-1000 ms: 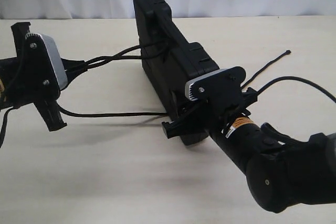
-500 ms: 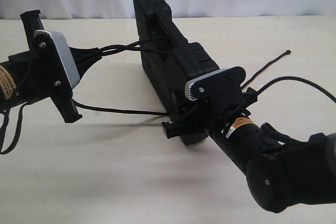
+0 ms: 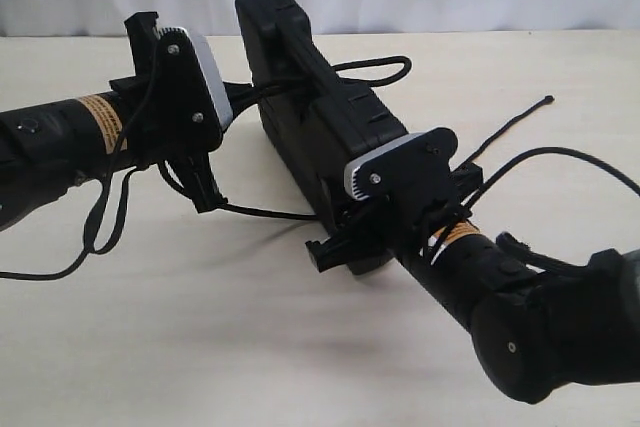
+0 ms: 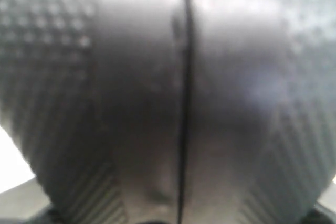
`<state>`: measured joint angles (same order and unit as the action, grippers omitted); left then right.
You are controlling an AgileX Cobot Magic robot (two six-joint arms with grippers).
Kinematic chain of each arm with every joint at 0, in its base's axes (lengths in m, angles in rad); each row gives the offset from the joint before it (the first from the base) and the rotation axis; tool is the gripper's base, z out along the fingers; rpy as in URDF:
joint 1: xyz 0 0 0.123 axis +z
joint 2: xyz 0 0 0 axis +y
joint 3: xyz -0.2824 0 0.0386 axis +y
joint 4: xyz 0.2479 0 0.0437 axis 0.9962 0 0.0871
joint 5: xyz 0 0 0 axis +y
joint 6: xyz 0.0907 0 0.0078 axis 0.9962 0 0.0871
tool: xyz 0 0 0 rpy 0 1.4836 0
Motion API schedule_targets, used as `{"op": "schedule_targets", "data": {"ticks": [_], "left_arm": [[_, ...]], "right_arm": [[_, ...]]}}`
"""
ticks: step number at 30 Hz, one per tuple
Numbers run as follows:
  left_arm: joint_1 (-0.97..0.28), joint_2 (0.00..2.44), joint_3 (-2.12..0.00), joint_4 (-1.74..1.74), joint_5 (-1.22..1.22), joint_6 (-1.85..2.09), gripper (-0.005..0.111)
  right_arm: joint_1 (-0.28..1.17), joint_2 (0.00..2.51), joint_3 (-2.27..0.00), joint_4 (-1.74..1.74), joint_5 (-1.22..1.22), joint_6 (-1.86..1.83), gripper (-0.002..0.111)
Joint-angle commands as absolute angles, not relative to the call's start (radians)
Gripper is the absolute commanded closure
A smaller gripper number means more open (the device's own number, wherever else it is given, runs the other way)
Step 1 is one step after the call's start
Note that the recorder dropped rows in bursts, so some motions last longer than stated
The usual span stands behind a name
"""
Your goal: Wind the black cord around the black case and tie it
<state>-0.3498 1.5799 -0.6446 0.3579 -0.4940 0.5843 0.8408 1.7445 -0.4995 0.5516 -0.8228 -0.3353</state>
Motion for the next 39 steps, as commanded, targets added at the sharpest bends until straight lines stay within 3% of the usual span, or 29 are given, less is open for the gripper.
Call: {"op": "schedule_targets", "data": {"ticks": [1,2,5,8,9,13,14,20,26,39], "left_arm": [[-0.355,1.582,-0.653,0.320,-0.507,0.574,0.107],[-0.355,1.582,-0.653,0.318,-0.507,0.574,0.107],[-0.355,1.582,-0.653,0.316,-0.507,0.574,0.107],[-0.355,1.582,-0.653,0.304,-0.507,0.572,0.107],[-0.355,1.582,-0.653,0.300,-0.507,0.572,0.107],[-0.355,1.582,-0.653,0.300,-0.499,0.572,0.107],[-0.355,1.582,-0.653,0.300,-0.499,0.572,0.107],[-0.355,1.600,-0.653,0.300,-0.508,0.572,0.107],[-0.355,1.600,-0.653,0.300,-0.510,0.572,0.107],[-0.355,1.600,-0.653,0.300,-0.514,0.572,0.107]], "right_arm": [[0.841,1.778,-0.485,0.637,-0.626,-0.470,0.104],[0.843,1.778,-0.485,0.683,-0.630,-0.534,0.104],[1.041,1.778,-0.508,1.070,-0.843,-0.874,0.104],[1.083,1.778,-0.546,1.194,-0.828,-0.960,0.101],[1.083,1.778,-0.546,1.196,-0.828,-0.960,0.093],[1.083,1.778,-0.546,1.196,-0.831,-0.904,0.034],[1.083,1.776,-0.546,1.196,-0.828,-0.886,0.030],[1.083,1.602,-0.546,1.285,-0.633,-0.942,0.029],[1.083,1.481,-0.546,1.540,-0.592,-1.239,0.029],[1.083,1.256,-0.546,1.718,-0.415,-1.438,0.029]]}}
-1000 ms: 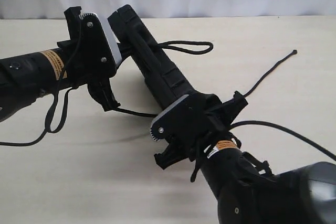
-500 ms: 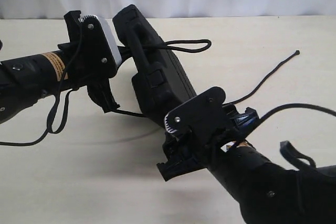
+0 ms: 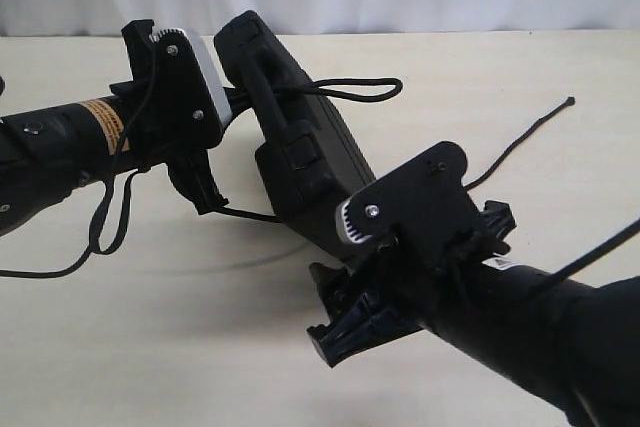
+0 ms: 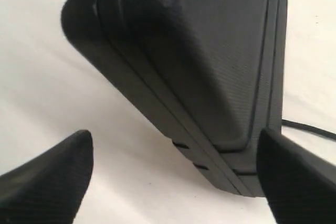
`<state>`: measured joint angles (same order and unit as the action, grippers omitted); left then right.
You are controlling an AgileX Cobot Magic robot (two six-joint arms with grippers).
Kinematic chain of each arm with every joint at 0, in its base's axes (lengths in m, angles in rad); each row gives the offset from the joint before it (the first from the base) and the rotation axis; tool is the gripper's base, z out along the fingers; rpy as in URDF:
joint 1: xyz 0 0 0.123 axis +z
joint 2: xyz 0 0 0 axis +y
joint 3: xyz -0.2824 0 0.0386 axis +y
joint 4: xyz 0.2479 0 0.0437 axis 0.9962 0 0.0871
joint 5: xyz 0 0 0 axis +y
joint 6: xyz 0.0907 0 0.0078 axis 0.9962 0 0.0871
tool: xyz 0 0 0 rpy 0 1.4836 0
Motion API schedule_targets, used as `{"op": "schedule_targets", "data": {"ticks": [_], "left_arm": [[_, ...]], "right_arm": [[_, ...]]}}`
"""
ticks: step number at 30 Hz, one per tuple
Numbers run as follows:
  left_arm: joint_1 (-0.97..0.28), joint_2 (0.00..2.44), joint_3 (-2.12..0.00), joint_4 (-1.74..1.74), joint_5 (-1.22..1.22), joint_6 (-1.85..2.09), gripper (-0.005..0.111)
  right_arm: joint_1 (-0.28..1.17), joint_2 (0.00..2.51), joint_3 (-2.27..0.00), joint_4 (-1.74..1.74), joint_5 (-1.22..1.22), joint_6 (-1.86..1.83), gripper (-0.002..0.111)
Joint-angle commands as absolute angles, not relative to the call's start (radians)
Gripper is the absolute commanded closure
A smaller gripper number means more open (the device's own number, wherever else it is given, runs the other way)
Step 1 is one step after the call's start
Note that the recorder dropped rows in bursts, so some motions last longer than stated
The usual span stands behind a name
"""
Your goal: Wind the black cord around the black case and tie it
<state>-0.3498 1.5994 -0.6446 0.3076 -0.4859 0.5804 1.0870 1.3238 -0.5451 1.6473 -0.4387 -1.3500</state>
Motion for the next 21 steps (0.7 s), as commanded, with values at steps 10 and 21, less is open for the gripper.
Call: {"op": "schedule_targets", "data": {"ticks": [10,21], "left_arm": [[-0.355,1.600,-0.653,0.300,-0.514,0.572,0.107],[-0.355,1.600,-0.653,0.300,-0.514,0.572,0.107]], "right_arm": [[0.948,1.103,-0.652,1.744,-0.375,-1.541,0.029],[0.382,1.275,-0.870,1.578,0.385,-1.253,0.042]]}}
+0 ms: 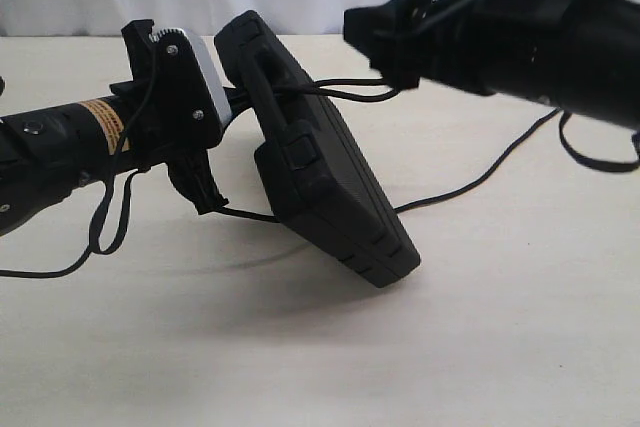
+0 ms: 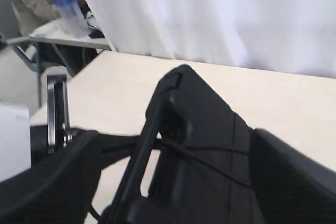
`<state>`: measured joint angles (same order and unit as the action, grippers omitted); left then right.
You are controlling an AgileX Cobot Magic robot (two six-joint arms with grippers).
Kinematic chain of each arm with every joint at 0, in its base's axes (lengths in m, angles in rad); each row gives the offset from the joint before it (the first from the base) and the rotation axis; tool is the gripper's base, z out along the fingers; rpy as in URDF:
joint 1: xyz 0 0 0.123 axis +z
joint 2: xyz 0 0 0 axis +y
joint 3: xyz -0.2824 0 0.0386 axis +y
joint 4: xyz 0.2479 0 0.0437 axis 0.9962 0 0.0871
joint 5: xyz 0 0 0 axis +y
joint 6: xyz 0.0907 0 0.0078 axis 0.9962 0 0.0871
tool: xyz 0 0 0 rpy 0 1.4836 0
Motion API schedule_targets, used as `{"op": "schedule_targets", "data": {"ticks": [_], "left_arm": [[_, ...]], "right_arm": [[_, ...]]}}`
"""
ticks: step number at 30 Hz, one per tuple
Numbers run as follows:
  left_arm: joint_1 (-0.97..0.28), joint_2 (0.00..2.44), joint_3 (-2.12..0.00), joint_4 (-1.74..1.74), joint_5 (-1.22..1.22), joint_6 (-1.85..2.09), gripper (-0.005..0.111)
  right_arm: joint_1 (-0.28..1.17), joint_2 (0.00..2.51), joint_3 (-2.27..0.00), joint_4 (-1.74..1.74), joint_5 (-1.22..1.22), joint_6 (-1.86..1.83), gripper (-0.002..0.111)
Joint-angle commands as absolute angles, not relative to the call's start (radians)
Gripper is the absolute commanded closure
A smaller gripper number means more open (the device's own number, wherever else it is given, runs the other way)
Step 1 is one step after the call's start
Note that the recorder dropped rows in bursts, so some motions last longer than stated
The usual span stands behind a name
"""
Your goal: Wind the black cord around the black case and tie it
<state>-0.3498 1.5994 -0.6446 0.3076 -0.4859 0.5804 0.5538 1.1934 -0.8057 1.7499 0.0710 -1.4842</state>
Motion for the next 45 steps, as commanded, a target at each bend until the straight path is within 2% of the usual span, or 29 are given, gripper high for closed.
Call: {"op": "schedule_targets", "data": {"ticks": [1,4,8,17,26,34,42,45], "left_arm": [[-0.355,1.600,-0.653,0.300,-0.514,0.572,0.107],[-0.355,1.600,-0.653,0.300,-0.515,0.572,0.107],[-0.355,1.600,-0.653,0.300,-0.517,0.572,0.107],[-0.355,1.600,-0.653,0.300,-0.529,0.572,0.107],[-0.355,1.600,-0.653,0.300,-0.529,0.572,0.107],[-0.355,1.600,-0.653,0.300,-0.529,0.572,0.107],[-0.355,1.600,-0.653,0.300,-0.529,0.572,0.107],[-0.355,1.600,-0.653,0.300,-0.528,0.572,0.106]], "right_arm": [[0.329,1.311,-0.901,1.424,0.483,-1.139,0.042],[0.217,1.426,-1.060,0.970,0.693,-0.712,0.041],[0.172,1.551,-1.156,0.641,0.730,-0.394,0.041],[0.172,1.730,-1.163,0.880,0.655,-0.548,0.041],[0.172,1.762,-1.163,1.179,0.659,-0.729,0.045],[0.176,1.786,-1.161,1.200,0.670,-0.727,0.067],[0.176,1.800,-1.161,1.223,0.675,-0.725,0.104],[0.176,1.800,-1.161,1.227,0.675,-0.739,0.104]]}}
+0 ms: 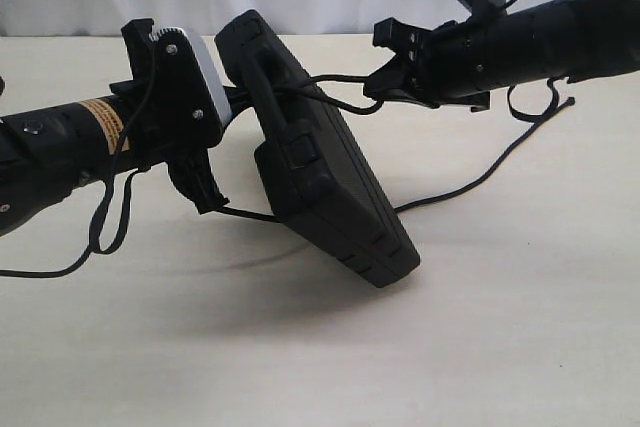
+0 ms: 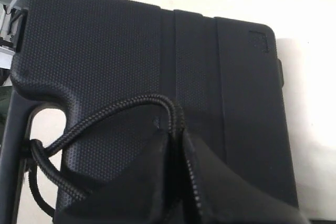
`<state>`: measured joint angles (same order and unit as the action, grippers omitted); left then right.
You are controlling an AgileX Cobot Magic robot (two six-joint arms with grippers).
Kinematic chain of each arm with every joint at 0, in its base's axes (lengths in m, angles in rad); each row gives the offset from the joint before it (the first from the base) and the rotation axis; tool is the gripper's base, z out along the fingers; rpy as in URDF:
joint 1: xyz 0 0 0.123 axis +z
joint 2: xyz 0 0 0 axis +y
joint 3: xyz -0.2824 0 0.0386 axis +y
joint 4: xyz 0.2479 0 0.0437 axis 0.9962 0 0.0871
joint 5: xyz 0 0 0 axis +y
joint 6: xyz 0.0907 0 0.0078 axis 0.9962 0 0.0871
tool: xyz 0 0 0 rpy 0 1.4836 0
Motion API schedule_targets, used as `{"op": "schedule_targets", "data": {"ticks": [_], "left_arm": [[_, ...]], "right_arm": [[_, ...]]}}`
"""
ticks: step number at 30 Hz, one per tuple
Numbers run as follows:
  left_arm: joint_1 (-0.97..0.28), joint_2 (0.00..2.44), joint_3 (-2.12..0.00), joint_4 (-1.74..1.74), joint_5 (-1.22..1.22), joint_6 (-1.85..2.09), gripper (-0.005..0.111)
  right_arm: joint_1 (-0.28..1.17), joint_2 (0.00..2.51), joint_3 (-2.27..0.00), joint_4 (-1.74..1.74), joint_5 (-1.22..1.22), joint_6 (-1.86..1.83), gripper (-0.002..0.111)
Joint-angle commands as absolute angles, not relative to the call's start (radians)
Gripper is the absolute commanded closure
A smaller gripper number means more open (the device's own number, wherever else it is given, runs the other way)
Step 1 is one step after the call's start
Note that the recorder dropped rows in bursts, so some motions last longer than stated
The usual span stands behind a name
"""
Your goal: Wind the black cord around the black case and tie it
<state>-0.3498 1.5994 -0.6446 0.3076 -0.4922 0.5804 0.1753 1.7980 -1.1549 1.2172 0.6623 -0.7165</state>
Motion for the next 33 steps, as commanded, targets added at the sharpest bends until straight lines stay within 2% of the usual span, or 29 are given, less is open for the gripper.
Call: {"op": "schedule_targets", "data": {"ticks": [1,3,10,13,22,33], "left_arm": [[-0.355,1.600,-0.653,0.300,-0.528,0.572,0.103],[-0.355,1.600,-0.653,0.300,-0.528,0.572,0.097],[-0.355,1.585,-0.653,0.297,-0.525,0.542,0.062],[-0.355,1.544,-0.653,0.283,-0.490,0.537,0.055],[-0.355,1.426,-0.653,0.248,-0.337,0.467,0.054],[-0.355,1.524,-0.653,0.250,-0.238,0.440,0.054]], "right_arm": [[0.176,1.800,-1.161,1.227,0.675,-0.740,0.104],[0.176,1.796,-1.161,1.229,0.675,-0.742,0.104],[0.174,1.757,-1.161,1.229,0.648,-0.747,0.104],[0.174,1.743,-1.161,1.229,0.635,-0.752,0.104],[0.174,1.725,-1.163,1.244,0.629,-0.791,0.104],[0.176,1.725,-1.163,1.244,0.660,-0.826,0.104]]}}
